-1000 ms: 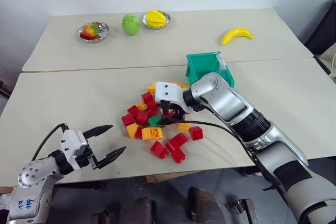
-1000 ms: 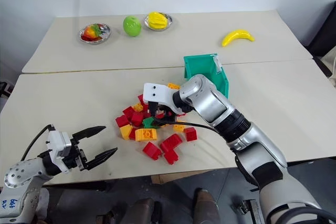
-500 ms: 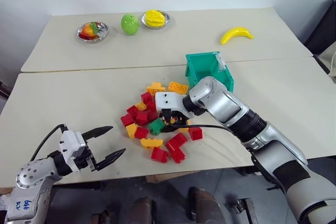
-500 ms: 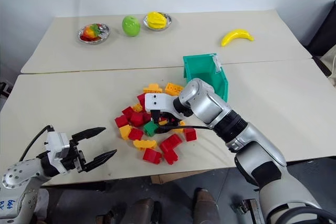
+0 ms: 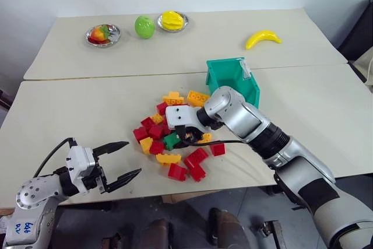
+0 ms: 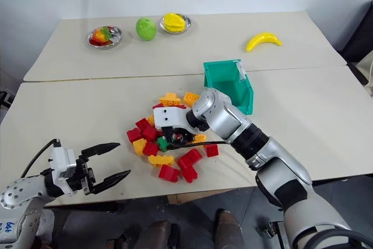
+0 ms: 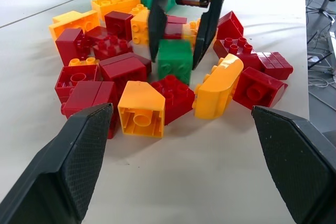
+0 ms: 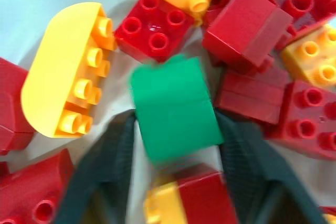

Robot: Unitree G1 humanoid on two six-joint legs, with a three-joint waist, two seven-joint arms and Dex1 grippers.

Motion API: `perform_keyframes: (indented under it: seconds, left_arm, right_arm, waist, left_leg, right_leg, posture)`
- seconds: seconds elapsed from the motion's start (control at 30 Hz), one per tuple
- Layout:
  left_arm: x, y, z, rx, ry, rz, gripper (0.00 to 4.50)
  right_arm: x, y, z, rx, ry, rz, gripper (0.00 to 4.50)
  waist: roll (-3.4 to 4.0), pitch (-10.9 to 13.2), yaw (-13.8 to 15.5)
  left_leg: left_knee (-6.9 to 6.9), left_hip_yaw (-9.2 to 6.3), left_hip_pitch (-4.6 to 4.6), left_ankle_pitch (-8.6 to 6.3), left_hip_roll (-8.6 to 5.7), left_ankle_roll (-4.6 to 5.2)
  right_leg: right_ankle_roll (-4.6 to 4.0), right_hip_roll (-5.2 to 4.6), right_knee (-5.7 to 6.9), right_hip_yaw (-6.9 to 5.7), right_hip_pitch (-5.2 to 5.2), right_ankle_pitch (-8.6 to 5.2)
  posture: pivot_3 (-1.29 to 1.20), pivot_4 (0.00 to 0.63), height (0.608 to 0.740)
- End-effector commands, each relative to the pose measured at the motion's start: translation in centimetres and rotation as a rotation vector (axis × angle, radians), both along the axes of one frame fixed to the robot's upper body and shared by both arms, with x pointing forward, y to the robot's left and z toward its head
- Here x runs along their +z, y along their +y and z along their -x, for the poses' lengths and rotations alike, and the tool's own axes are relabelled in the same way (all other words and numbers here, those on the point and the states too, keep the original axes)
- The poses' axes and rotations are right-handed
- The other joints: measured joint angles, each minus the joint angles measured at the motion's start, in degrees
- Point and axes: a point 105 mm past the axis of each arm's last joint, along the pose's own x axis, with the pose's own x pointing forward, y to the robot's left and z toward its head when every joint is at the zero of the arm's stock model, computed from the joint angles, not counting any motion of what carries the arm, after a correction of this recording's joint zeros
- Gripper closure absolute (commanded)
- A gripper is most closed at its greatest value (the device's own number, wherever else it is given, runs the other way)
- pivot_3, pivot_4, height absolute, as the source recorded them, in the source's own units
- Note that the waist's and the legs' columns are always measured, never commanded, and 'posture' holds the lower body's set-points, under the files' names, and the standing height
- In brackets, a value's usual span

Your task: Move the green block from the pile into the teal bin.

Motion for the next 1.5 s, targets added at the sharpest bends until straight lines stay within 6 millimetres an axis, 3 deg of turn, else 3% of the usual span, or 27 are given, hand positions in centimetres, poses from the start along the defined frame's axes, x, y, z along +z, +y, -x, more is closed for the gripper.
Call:
perform_keyframes:
  seconds: [0.03,0.2,0.3,0.43,0.5,0.57,0.77,0.93,1.07,1.17,1.27,1.4,1.5]
  left_arm:
    - [1.0,-0.3,0.3,-0.02,-0.04,0.004,0.0]
    - [2.1,-0.5,-0.1,0.014,-0.078,0.078,0.0]
    - [2.9,-0.8,-0.4,0.039,-0.103,0.134,0.0]
    - [4.8,-0.4,-1.9,0.136,-0.186,0.222,0.0]
    - [5.8,-0.1,-2.7,0.189,-0.221,0.273,0.0]
    - [6.2,-0.1,-3.0,0.203,-0.233,0.284,0.0]
    - [5.9,-0.5,-3.4,0.172,-0.22,0.269,0.0]
    - [5.9,-0.4,-3.6,0.156,-0.209,0.259,0.0]
    - [5.7,-0.1,-3.5,0.144,-0.189,0.243,0.0]
    - [5.3,0.5,-3.5,0.156,-0.174,0.216,0.0]
    - [4.5,2.5,-3.7,0.25,-0.18,0.146,0.0]
    - [3.6,4.4,-3.7,0.332,-0.162,0.085,0.0]
    - [3.1,5.6,-3.5,0.401,-0.163,0.035,0.0]
  right_arm:
    - [2.4,0.0,0.7,0.046,-0.011,-0.13,3.04]
    - [6.4,-2.0,0.2,-0.011,-0.076,-0.399,3.04]
    - [7.9,-4.7,-0.2,-0.09,-0.108,-0.501,3.04]
    - [10.2,-10.5,-3.4,-0.382,-0.215,-0.633,3.04]
    - [10.5,-14.1,-5.8,-0.56,-0.306,-0.635,3.04]
    - [10.7,-16.3,-7.3,-0.669,-0.357,-0.64,3.04]
    - [9.8,-19.0,-10.7,-0.876,-0.365,-0.672,3.04]
    - [9.4,-19.1,-10.8,-0.847,-0.353,-0.684,1.37]
    - [10.1,-19.8,-9.5,-0.768,-0.365,-0.736,0.03]
    - [10.8,-20.5,-7.3,-0.648,-0.409,-0.792,0.03]
    - [10.0,-21.1,-2.7,-0.467,-0.363,-0.86,0.03]
    - [6.6,-21.3,2.2,-0.374,-0.206,-0.864,0.03]
    - [2.5,-21.0,5.8,-0.312,-0.101,-0.754,0.03]
  waist:
    - [0.0,0.0,0.1]
    - [0.0,0.0,0.2]
    - [-0.01,0.0,0.5]
    - [-0.01,0.0,0.4]
    - [-0.02,0.0,0.5]
    - [-0.03,0.0,0.3]
    - [-0.01,0.0,-0.3]
    - [-0.01,0.0,0.2]
    - [-0.01,0.0,0.2]
    - [-0.01,0.0,0.4]
    - [-0.01,0.0,0.8]
    - [-0.01,0.0,1.6]
    - [-0.01,0.0,1.7]
  left_leg:
    - [0.0,0.0,0.0,0.0,0.0,0.0]
    - [0.0,-0.02,-0.02,0.0,0.01,0.0]
    - [0.02,-0.08,-0.02,0.0,0.16,0.0]
    - [0.03,0.02,-0.01,0.0,0.2,0.01]
    - [0.04,0.09,0.0,0.0,0.14,0.01]
    - [0.04,0.09,0.01,0.0,0.01,0.01]
    - [-0.05,0.71,0.07,0.01,0.07,0.01]
    - [-0.02,0.84,0.05,0.01,0.24,0.01]
    - [0.02,0.81,0.03,0.01,0.32,0.02]
    - [0.02,0.77,0.03,0.01,0.34,0.02]
    - [-0.01,0.77,0.03,0.01,0.33,0.02]
    - [-0.02,0.79,0.08,-0.02,0.31,-0.01]
    - [0.03,0.88,0.15,-0.02,0.35,-0.01]
  right_leg:
    - [0.0,0.0,0.0,0.0,0.0,0.0]
    - [0.0,-0.01,-0.01,-0.01,0.0,0.0]
    - [0.0,-0.05,-0.01,-0.02,0.05,0.0]
    - [0.01,-0.04,-0.02,-0.01,0.05,0.0]
    - [0.0,-0.02,-0.01,0.01,0.05,0.0]
    - [0.0,0.0,0.0,0.02,0.05,0.0]
    - [0.0,0.04,-0.02,0.09,0.0,0.0]
    - [0.0,0.06,-0.04,0.09,0.01,0.0]
    - [0.01,0.06,-0.04,0.09,0.02,0.0]
    - [0.01,0.06,-0.04,0.06,0.03,0.0]
    - [0.01,0.07,-0.1,0.02,0.06,0.0]
    - [0.01,0.21,-0.2,-0.01,0.18,0.0]
    - [0.01,0.2,-0.17,0.09,0.21,0.01]
  posture:
    - [0.0,0.15,0.74]
    - [0.0,0.15,0.74]
    - [0.0,0.15,0.74]
    - [0.0,0.15,0.74]
    - [0.0,0.15,0.74]
    - [0.0,0.15,0.74]
    - [0.0,0.15,0.74]
    - [0.0,0.15,0.74]
    - [0.0,0.15,0.74]
    - [0.0,0.15,0.74]
    - [0.0,0.15,0.74]
    - [0.0,0.15,0.74]
    - [0.0,0.15,0.74]
